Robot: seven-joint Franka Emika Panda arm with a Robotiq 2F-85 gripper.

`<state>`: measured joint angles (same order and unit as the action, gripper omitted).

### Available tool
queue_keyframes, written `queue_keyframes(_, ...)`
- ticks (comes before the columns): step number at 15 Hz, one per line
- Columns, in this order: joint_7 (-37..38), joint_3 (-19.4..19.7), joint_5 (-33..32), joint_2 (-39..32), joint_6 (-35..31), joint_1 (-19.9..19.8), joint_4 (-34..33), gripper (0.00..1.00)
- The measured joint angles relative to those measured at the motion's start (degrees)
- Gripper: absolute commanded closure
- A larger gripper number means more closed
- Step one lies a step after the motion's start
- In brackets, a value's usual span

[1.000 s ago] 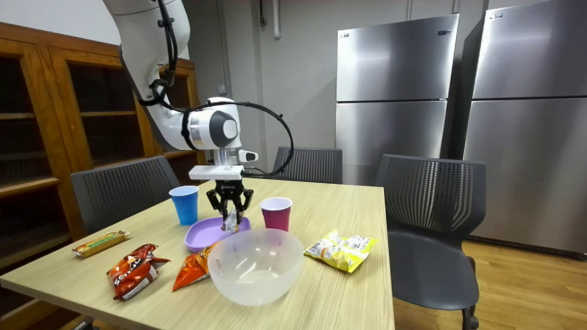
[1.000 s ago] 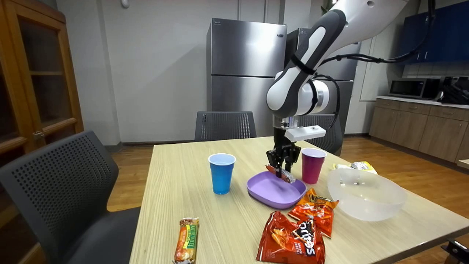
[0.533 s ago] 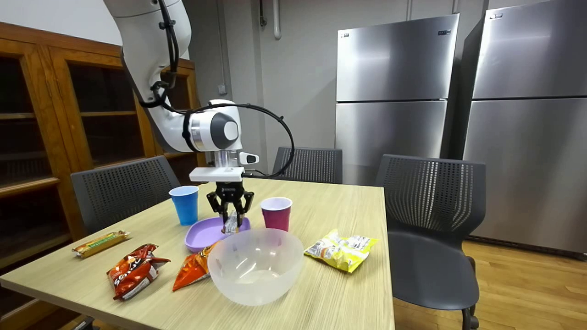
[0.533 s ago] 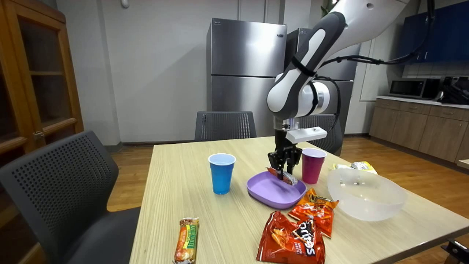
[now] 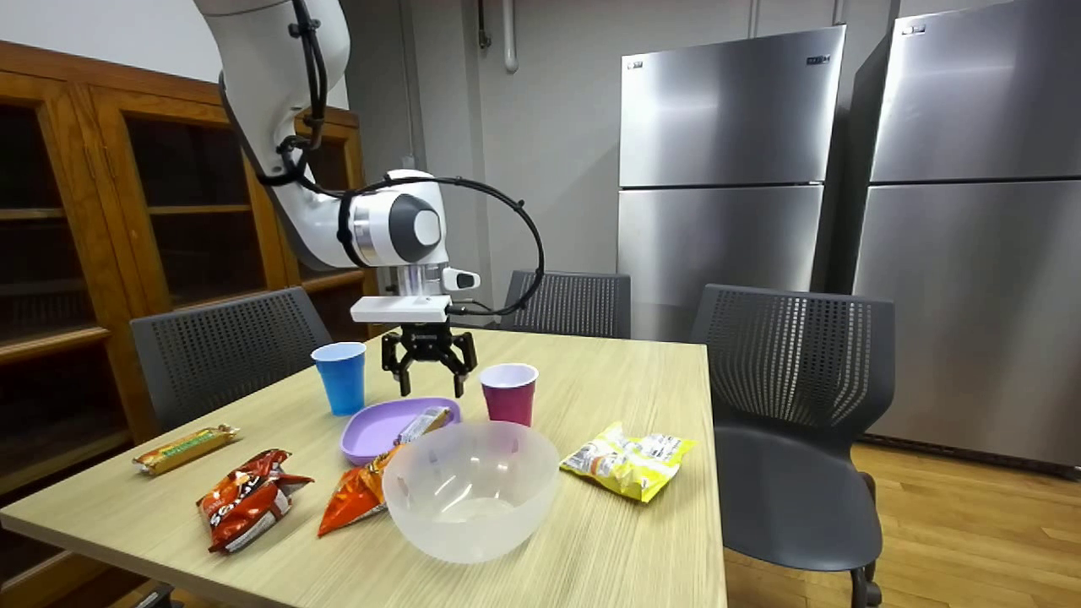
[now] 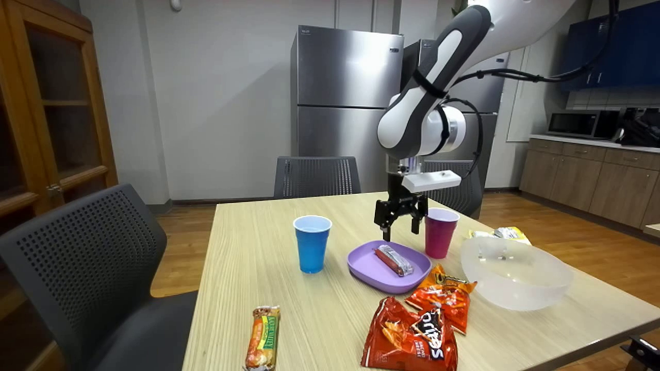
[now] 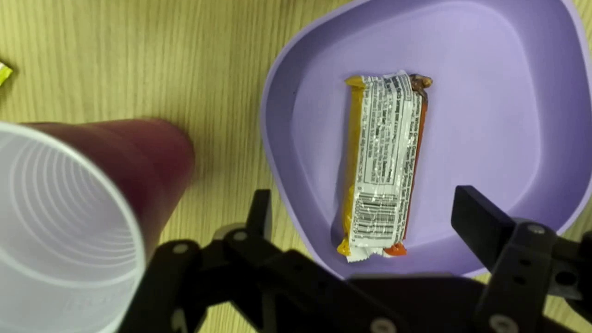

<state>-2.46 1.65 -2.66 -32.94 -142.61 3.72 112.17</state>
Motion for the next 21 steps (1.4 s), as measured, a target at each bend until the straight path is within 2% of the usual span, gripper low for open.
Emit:
queue_keyframes(8, 0.5, 0.0, -0.7, 7.5, 2.1, 0.7, 2.9, 0.00)
queue_keyframes(21, 1.7, -1.0, -0.8, 7.8, 2.3, 1.0, 3.6, 0.00)
